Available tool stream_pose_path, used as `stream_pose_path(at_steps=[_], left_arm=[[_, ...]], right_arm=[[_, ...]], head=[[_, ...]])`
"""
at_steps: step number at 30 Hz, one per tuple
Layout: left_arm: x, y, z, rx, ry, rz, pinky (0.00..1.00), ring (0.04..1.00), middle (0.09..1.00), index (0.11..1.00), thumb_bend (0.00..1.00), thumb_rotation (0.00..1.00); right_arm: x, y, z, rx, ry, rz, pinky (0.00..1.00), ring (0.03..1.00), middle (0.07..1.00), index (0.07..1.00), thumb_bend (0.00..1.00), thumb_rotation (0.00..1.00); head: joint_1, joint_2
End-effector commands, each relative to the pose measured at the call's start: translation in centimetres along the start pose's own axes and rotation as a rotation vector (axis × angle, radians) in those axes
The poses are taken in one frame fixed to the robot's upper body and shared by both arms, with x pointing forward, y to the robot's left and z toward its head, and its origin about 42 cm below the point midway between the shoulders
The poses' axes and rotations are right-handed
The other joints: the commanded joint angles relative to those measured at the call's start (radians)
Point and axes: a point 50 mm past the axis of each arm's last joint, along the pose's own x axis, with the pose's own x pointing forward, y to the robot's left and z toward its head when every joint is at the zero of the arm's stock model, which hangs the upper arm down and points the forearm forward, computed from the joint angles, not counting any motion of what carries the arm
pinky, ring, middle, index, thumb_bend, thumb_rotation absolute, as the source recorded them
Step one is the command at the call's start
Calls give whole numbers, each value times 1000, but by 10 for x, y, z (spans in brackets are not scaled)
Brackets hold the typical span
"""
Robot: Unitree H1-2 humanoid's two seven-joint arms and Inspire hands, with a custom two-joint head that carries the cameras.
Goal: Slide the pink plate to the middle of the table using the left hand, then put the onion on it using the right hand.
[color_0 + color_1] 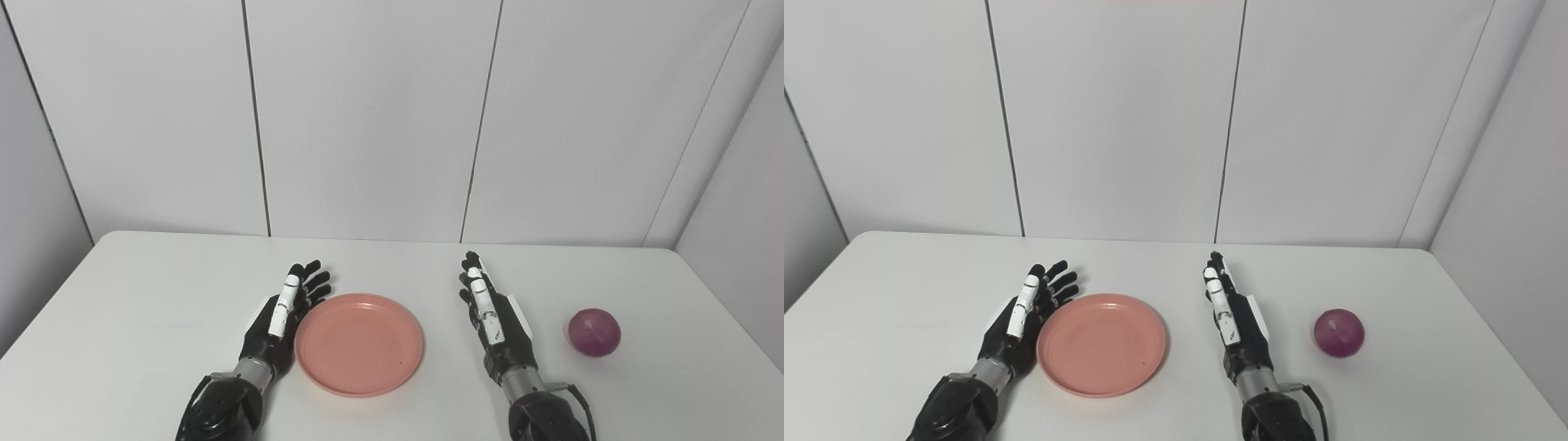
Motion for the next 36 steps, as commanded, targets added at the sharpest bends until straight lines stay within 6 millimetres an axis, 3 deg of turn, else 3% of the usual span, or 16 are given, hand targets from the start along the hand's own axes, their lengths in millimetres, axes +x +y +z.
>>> stream_pose_path(at_steps=[1,9,24,30,36], left_arm=[[11,-10,20,26,-48,-31,942,907,910,906,645,1000],[10,-14,16,18,-43,-40,961,916,912,911,643,1000],[10,-26,15,8,-40,-40,953,923,918,915,631,1000],[7,-30,14,6,-39,-40,953,925,920,916,634,1000],[8,-38,11,11,-40,-47,949,916,916,913,642,1000]], right_arm=[[14,8,29,-6,-134,15,1000,1000,1000,995,555,984],[16,13,27,-27,-131,1,1000,1000,1000,989,562,986],[21,13,26,-17,-137,-17,1000,1000,1000,989,558,991],[21,5,33,-43,-123,-44,1000,1000,1000,995,616,1000],[22,-16,51,-97,-172,-94,1000,1000,1000,993,605,1000]], head=[[-11,-1],[-76,-5],[-95,-11],[-98,-8],[-80,-3]])
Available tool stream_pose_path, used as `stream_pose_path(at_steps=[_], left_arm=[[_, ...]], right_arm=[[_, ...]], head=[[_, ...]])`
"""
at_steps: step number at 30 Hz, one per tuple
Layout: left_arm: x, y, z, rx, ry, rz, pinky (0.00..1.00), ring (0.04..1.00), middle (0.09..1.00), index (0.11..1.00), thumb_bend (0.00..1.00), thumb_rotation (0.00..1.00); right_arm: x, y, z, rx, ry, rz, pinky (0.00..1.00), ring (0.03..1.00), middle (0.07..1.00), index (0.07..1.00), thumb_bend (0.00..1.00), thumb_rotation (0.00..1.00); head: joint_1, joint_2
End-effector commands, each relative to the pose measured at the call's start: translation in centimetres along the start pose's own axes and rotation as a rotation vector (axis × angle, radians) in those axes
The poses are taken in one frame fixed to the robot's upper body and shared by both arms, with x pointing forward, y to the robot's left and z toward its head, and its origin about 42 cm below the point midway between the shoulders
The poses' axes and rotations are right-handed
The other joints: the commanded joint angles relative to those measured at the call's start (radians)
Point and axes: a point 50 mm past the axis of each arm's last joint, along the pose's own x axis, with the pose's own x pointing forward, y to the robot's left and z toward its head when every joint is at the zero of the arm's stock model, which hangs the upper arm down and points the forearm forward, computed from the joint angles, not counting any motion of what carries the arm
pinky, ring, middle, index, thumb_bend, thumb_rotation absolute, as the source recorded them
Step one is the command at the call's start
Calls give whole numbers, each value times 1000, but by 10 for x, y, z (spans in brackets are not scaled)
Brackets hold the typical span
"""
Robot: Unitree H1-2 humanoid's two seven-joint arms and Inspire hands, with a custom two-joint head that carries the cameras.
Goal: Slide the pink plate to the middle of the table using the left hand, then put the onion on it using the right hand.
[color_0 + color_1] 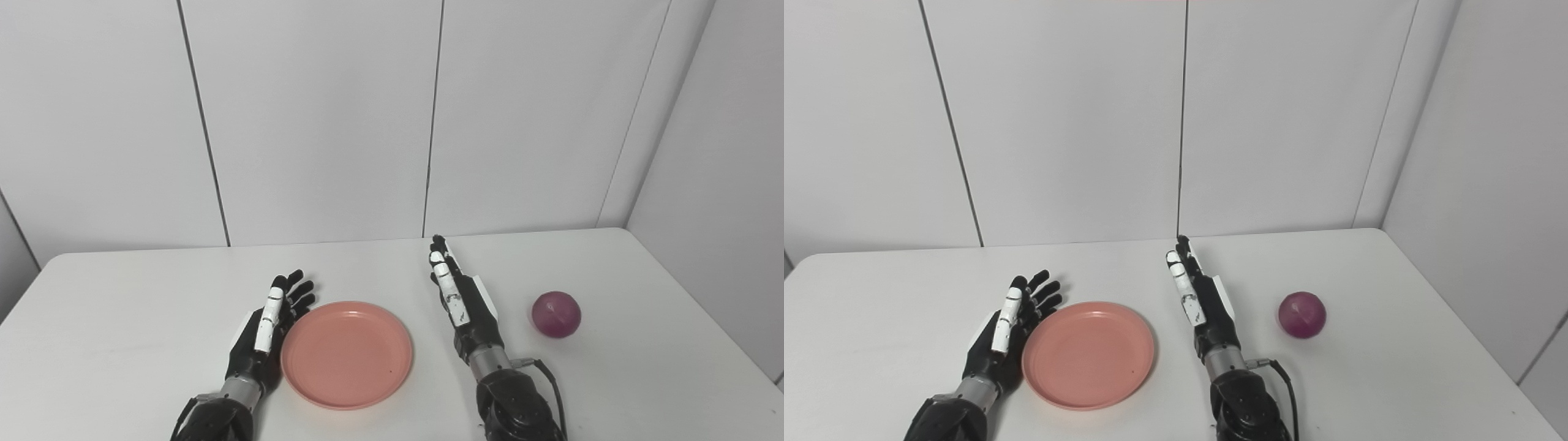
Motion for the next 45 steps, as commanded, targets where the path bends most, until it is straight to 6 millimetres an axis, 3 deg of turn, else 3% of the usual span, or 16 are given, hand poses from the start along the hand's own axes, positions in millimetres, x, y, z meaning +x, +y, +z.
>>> stream_pose_path(at_steps=[1,7,12,14,20,22,25,31,34,45], left_arm=[[9,-12,15,11,-48,-23,947,915,916,913,643,1000],[11,-17,15,9,-53,-24,942,918,917,914,638,1000],[13,-18,16,19,-57,-22,936,918,918,914,648,1000],[13,-17,18,19,-59,-19,945,920,920,916,647,1000],[14,-16,19,13,-63,-12,949,921,919,917,647,1000],[15,-16,18,7,-66,-13,948,922,920,918,645,1000],[15,-16,17,4,-68,-15,943,916,917,912,640,1000],[16,-17,18,3,-72,-15,940,916,917,910,636,1000],[16,-17,19,5,-74,-18,950,916,918,912,638,1000],[15,-17,19,8,-77,-18,957,923,922,915,640,1000]], right_arm=[[18,-11,37,-30,-124,-25,1000,999,1000,992,606,1000],[20,-37,55,-156,-157,-122,997,950,961,962,611,1000],[12,-65,73,-372,-141,-168,946,960,969,969,600,991],[4,-76,75,-446,-131,-191,931,979,985,969,593,844],[-15,-102,80,-629,-121,-249,893,950,968,958,643,646],[-22,-113,83,-695,-115,-275,896,949,965,954,686,491],[-27,-124,84,-779,-94,-299,838,919,947,938,758,416],[-31,-146,76,-885,-33,-313,763,877,921,920,830,354],[-33,-153,71,-893,31,-314,772,883,924,925,864,340],[-33,-169,46,-906,172,-284,766,885,932,917,869,330]], head=[[7,1],[28,5],[33,7],[30,4],[21,-1],[18,-2],[10,-7],[10,-10],[9,-12],[8,-15]])
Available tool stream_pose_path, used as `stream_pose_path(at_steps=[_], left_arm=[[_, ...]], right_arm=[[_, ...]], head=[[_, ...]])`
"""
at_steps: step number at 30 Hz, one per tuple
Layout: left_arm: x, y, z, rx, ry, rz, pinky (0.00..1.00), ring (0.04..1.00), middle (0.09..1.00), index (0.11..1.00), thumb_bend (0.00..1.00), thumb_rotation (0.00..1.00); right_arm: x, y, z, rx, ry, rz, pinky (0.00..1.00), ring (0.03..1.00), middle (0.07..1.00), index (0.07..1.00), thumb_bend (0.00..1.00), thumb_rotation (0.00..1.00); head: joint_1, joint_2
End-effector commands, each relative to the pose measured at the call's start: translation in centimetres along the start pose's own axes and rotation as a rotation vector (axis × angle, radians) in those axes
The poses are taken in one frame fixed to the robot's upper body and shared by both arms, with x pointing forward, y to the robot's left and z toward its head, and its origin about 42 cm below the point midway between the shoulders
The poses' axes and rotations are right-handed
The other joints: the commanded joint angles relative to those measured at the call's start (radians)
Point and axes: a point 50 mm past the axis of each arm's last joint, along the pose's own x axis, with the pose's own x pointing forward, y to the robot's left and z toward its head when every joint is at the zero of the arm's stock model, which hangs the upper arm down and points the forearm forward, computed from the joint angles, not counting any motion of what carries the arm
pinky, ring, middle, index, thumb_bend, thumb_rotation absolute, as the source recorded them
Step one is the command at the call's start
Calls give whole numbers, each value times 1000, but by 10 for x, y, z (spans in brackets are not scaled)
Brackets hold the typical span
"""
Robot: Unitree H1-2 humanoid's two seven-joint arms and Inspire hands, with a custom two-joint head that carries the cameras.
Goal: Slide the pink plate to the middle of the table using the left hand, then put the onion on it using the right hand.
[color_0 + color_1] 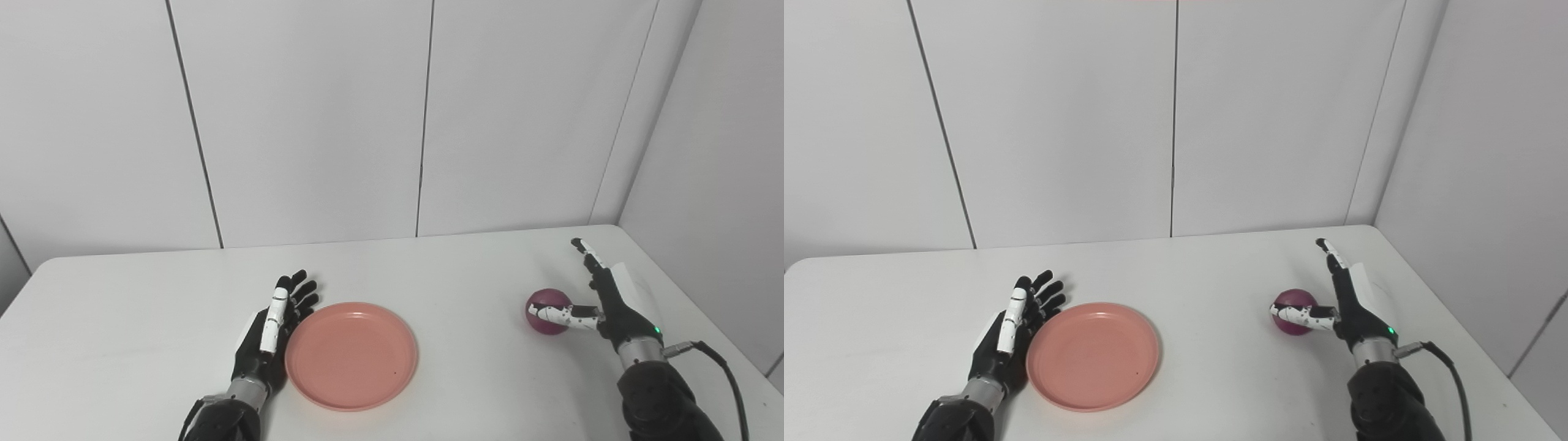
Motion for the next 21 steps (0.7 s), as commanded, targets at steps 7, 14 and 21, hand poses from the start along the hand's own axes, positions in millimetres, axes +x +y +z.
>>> stream_pose_path(at_steps=[7,14,21], left_arm=[[11,-5,21,24,-73,-22,958,922,923,916,647,1000],[11,-4,19,24,-72,-23,955,922,923,916,650,1000],[11,-6,19,24,-73,-27,958,921,922,916,642,1000]], right_arm=[[16,-8,4,-10,13,0,754,870,918,915,852,297],[19,-1,5,-53,6,20,733,847,898,895,837,249],[21,1,12,-109,-3,56,710,824,873,865,838,210]], head=[[1,-3],[2,-3],[3,-1]])
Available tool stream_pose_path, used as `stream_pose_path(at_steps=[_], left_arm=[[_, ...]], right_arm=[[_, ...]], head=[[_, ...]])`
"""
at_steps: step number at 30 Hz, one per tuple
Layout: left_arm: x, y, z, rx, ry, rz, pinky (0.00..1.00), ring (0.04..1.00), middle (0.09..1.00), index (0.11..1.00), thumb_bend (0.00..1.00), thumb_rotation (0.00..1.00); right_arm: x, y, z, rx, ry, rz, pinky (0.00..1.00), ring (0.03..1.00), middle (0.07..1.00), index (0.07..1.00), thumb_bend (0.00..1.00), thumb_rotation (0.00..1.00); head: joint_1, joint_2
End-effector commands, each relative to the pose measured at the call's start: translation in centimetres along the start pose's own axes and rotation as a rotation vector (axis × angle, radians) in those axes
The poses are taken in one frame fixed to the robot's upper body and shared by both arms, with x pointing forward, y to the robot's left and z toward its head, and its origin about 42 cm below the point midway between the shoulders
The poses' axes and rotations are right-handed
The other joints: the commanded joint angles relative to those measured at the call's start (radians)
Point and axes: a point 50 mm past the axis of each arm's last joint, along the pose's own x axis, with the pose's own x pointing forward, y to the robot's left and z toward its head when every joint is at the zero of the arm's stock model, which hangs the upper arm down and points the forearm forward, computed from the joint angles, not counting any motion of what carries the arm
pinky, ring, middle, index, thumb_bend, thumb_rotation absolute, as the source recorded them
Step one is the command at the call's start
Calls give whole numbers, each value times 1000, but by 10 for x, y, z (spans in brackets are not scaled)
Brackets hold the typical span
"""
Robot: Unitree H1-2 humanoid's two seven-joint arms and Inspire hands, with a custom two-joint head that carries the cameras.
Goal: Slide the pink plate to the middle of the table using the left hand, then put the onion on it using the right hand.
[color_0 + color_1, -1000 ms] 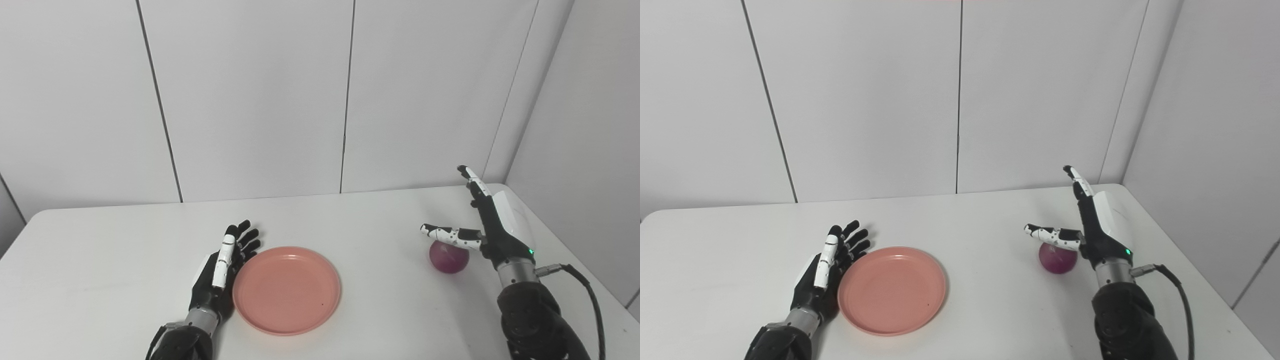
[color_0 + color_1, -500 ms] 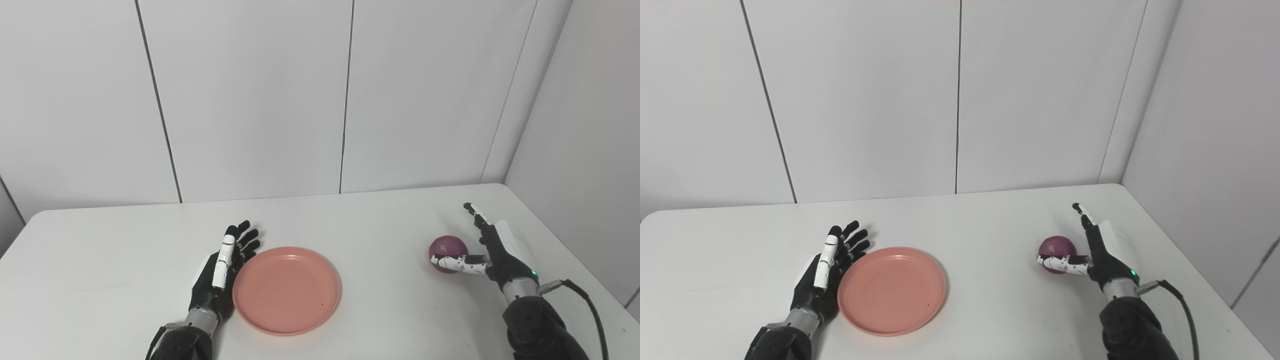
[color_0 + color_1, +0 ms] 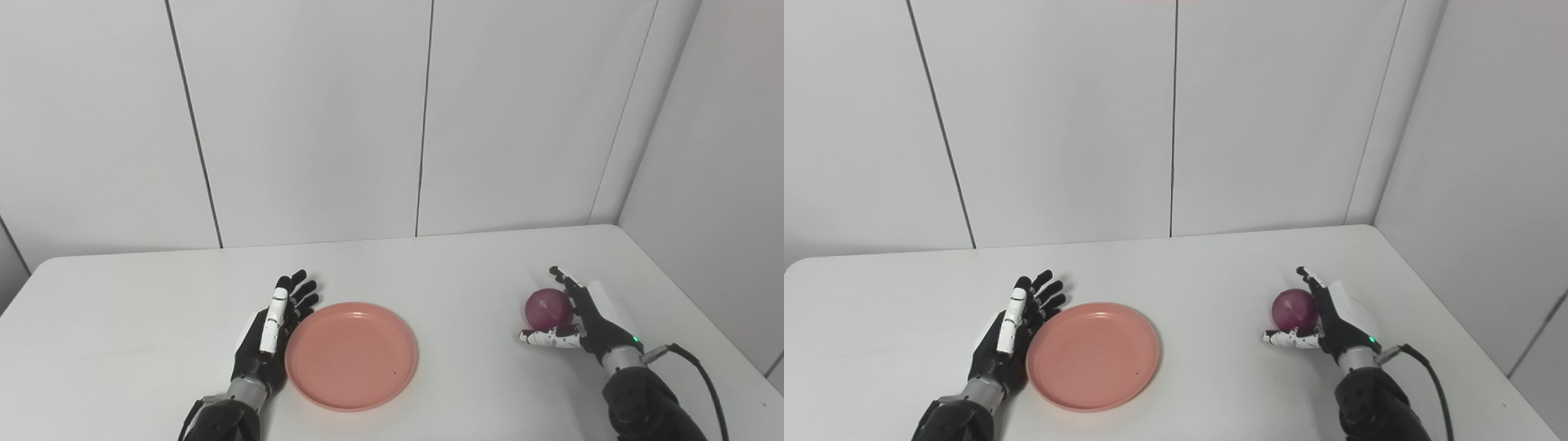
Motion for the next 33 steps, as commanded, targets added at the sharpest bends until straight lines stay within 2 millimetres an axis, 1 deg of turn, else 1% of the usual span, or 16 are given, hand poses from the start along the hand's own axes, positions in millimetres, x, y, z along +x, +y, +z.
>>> stream_pose_path(at_steps=[1,4,8,9,10,12,15,18,19,20,23,25,27,30,33], left_arm=[[11,-6,20,22,-71,-25,959,922,923,916,642,1000],[11,-6,20,26,-70,-24,955,923,924,918,640,1000],[11,-7,20,22,-71,-24,958,926,925,920,642,1000],[11,-7,20,21,-73,-25,952,921,923,917,638,1000],[11,-7,20,20,-74,-24,950,920,922,916,637,1000],[11,-8,20,21,-75,-24,947,918,921,914,642,1000],[10,-8,20,23,-74,-24,943,918,921,914,641,1000],[10,-9,20,28,-72,-25,940,919,922,916,637,1000],[10,-9,19,28,-72,-24,939,918,921,916,639,1000],[10,-9,19,27,-73,-24,938,917,921,916,638,1000],[10,-10,19,28,-73,-25,936,916,921,916,638,1000],[10,-10,18,29,-72,-26,937,916,921,916,640,1000],[10,-11,18,28,-71,-28,944,918,922,918,642,1000],[10,-11,18,30,-71,-28,944,920,923,918,647,1000],[10,-12,17,26,-70,-28,943,921,923,918,648,1000]], right_arm=[[11,-23,16,-12,-42,-61,709,823,871,861,839,199],[12,-22,18,-13,-56,-55,711,818,863,847,845,156],[13,-22,18,-15,-70,-59,719,818,857,838,839,135],[13,-22,19,-23,-74,-63,698,792,830,818,823,101],[13,-21,18,-32,-79,-69,691,783,822,811,818,90],[13,-20,18,-41,-85,-79,650,727,760,760,761,13],[13,-19,17,-36,-89,-92,617,699,733,740,724,2],[13,-18,17,-28,-91,-113,449,576,654,696,642,0],[13,-17,16,-30,-89,-119,398,519,557,675,587,0],[13,-17,15,-34,-88,-127,371,484,523,664,567,0],[13,-15,13,-34,-89,-149,322,420,491,639,549,0],[13,-15,13,-31,-95,-159,311,404,486,614,545,0],[14,-15,11,-26,-97,-168,298,386,432,541,520,0],[14,-15,10,-24,-103,-179,279,367,417,526,514,0],[13,-15,11,-15,-110,-193,275,367,423,526,514,0]], head=[[1,1],[1,1],[1,1],[1,1],[1,1],[0,2],[0,4],[0,4],[0,4],[0,4],[0,4],[1,5],[2,5],[5,5],[6,5]])
